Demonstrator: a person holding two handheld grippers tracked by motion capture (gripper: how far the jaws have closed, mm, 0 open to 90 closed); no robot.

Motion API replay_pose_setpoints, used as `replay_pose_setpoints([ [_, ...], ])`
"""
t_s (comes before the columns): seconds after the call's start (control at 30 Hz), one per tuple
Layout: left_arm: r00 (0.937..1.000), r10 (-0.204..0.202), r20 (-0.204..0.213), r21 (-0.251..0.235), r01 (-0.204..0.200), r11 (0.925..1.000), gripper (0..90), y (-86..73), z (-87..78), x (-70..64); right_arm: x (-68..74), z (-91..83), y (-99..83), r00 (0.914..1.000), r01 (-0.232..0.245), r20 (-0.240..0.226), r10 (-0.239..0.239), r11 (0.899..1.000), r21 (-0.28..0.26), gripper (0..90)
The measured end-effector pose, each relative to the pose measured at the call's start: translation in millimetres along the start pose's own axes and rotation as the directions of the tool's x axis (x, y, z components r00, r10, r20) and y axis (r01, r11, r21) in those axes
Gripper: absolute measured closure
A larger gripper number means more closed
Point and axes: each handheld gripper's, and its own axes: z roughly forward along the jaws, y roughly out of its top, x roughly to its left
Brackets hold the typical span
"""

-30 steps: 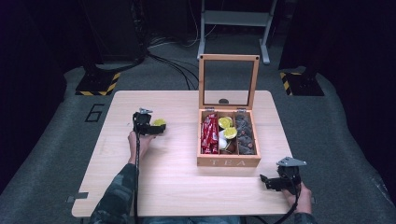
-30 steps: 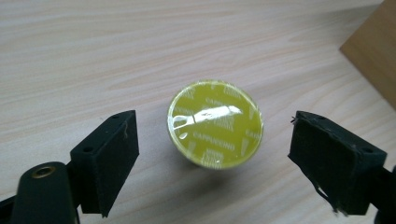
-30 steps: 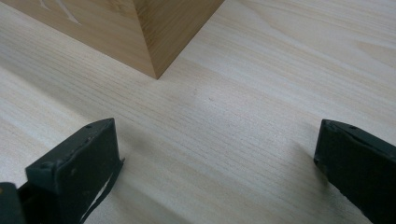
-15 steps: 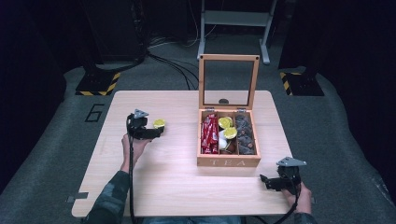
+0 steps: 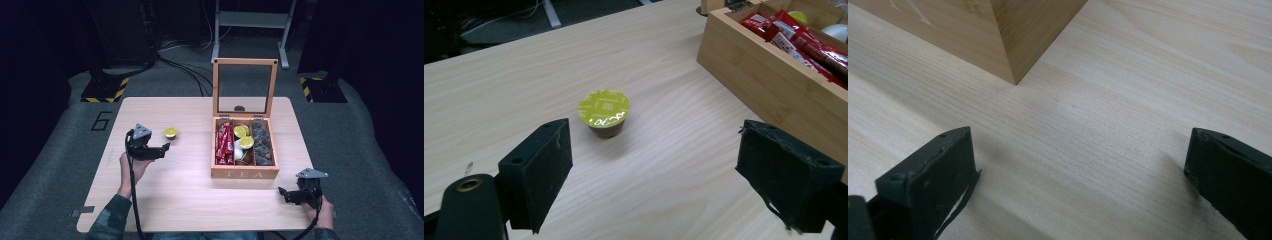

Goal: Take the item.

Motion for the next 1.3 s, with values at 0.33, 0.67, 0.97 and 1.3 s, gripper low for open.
replay_pose_setpoints([
  [0.33, 0.9996, 0.012, -0.027, -0.014, -0.012, 0.9998, 14.2, -21.3, -32.4, -3.9, 0.3, 0.0, 0.0, 1.0, -0.002, 0.002, 0.002, 1.0, 0.0, 0.0],
  [0.67, 0.9965, -0.011, -0.083, 0.003, 0.011, 0.9999, 14.0, -61.0, -60.8, 2.6, 0.7, 0.1, 0.1, 1.0, -0.005, 0.005, 0.005, 1.0, 0.0, 0.0],
  [0.97, 0.9911, -0.041, -0.127, 0.052, 0.048, 0.9975, 12.2, -101.7, -71.1, 11.0, 1.0, 0.1, 0.0, 1.0, -0.006, 0.007, 0.006, 1.0, -0.001, 0.0],
  [1.3, 0.9807, -0.071, -0.182, 0.115, 0.093, 0.9889, 9.8, -137.6, -69.6, 21.2, 1.1, 0.1, 0.1, 0.9999, -0.007, 0.008, 0.007, 1.0, -0.001, 0.0],
])
